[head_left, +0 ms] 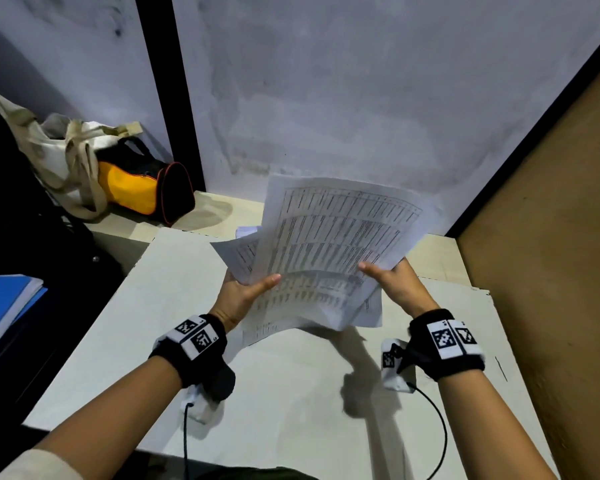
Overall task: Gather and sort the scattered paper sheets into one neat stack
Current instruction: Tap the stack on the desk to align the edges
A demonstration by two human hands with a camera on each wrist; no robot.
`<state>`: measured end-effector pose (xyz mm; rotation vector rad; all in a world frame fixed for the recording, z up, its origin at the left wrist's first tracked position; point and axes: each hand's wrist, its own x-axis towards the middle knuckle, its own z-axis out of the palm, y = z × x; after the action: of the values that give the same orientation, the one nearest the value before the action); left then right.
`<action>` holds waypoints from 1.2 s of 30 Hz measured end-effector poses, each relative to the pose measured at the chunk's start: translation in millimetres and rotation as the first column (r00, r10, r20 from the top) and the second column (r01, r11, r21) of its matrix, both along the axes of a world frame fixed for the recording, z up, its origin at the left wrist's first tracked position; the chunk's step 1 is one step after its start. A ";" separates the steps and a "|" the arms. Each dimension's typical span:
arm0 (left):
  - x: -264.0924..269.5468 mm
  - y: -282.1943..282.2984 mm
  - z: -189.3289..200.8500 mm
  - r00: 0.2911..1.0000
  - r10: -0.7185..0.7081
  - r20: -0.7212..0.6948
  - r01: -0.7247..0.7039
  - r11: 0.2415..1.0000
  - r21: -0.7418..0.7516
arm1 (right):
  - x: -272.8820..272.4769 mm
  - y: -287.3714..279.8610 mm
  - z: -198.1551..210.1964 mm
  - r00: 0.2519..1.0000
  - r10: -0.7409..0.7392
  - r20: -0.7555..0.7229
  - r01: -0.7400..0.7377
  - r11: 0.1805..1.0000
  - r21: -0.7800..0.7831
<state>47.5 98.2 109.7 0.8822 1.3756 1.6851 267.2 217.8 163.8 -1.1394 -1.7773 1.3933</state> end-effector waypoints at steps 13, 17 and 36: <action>-2.4 5.0 0.4 1.000 -0.005 0.005 0.005 1.000 0.028 | -2.8 -6.9 -22.0 0.997 0.053 0.062 -0.041 0.981 -0.187; -1.9 6.2 -1.6 0.999 0.039 -0.007 -0.039 0.999 0.025 | -13.7 -26.4 -52.8 0.992 -0.129 -0.011 0.121 0.959 -0.258; 4.1 10.4 20.3 0.972 0.233 -0.007 -0.233 0.971 0.063 | -26.5 -52.1 -47.6 0.949 -0.253 -0.190 0.238 0.966 -0.099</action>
<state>51.7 108.6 130.0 0.7921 1.4910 1.9106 240.6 165.7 116.2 -1.1692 -1.4008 1.3801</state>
